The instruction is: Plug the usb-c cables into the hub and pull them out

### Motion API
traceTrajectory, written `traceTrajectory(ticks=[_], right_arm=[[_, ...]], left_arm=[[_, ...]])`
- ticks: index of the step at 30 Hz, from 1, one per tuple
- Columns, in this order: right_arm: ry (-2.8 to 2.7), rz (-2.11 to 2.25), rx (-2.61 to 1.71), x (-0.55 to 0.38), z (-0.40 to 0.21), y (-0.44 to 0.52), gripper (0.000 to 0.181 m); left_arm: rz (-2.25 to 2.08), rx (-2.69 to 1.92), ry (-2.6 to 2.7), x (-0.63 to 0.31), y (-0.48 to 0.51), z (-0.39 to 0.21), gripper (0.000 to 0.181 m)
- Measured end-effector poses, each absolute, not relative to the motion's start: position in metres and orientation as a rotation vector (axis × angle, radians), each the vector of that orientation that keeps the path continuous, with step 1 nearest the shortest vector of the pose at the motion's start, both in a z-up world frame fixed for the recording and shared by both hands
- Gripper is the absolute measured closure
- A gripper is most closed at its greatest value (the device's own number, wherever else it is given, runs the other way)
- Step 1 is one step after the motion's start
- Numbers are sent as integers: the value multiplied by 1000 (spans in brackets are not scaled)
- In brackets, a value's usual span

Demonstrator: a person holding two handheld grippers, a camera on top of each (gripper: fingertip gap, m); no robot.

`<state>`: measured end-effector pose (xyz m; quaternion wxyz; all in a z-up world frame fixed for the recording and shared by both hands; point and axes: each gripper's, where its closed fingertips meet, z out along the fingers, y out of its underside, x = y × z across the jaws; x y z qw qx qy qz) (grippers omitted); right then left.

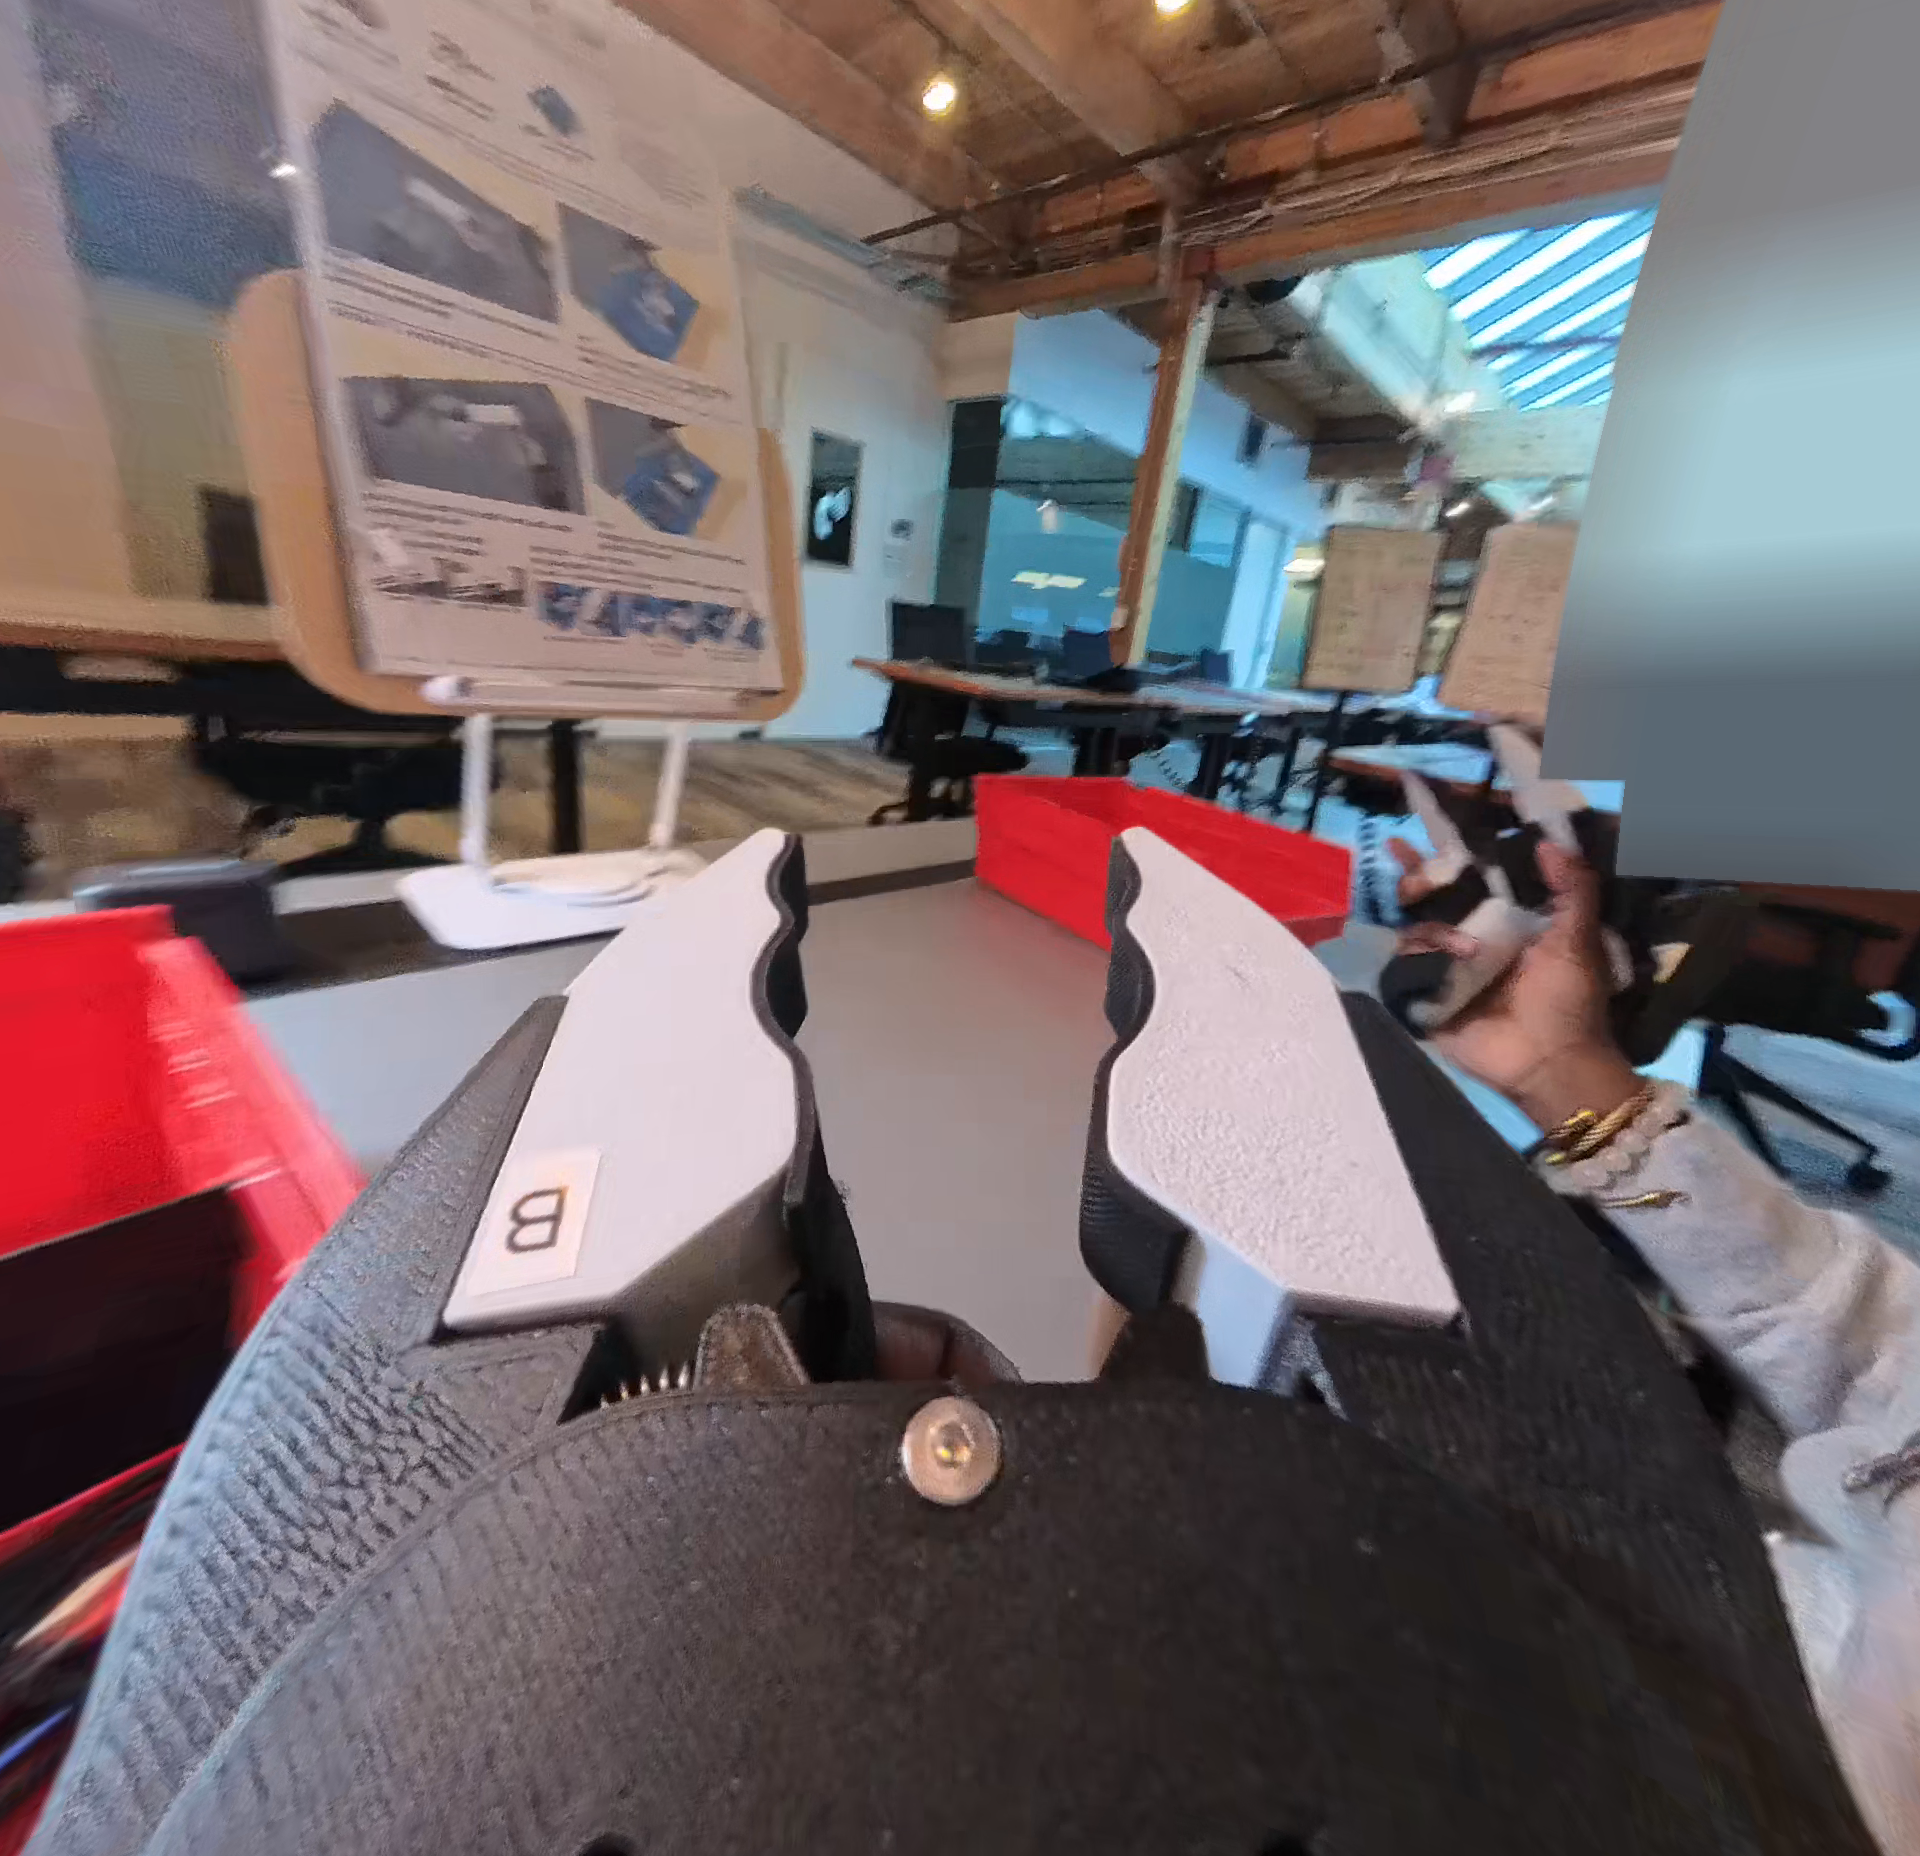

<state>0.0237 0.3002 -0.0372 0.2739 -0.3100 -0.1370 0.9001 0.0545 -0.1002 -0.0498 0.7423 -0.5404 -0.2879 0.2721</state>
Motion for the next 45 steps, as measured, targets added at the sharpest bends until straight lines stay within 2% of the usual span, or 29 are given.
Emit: traceTrajectory(ticks=[5, 11, 18, 23, 24, 30, 38, 45], right_arm=[[-439, 2358, -798, 25, -35, 291, 125], [-493, 2334, -779, 25, -34, 282, 127], [-477, 2362, -795, 24, -36, 284, 130], [-461, 2385, -802, 25, -36, 287, 132], [-457, 2388, -802, 25, -36, 287, 132], [-472, 2388, -818, 23, -37, 286, 134], [-577, 2354, -800, 21, -37, 271, 135], [-674, 2304, -823, 15, -41, 260, 135]], left_arm=[[875, -1750, -746, 22, -203, -84, 128], [625, -2528, -674, -12, -276, -182, 133], [605, -2875, -636, -39, -296, -220, 141], [641, -3072, -456, -39, -304, -242, 160], [668, -3091, -431, -41, -306, -245, 169], [918, -2932, -598, -44, -304, -221, 176], [1446, -2077, -1037, -21, -303, -100, 177], [1546, -1594, -1116, -7, -295, -52, 177]])
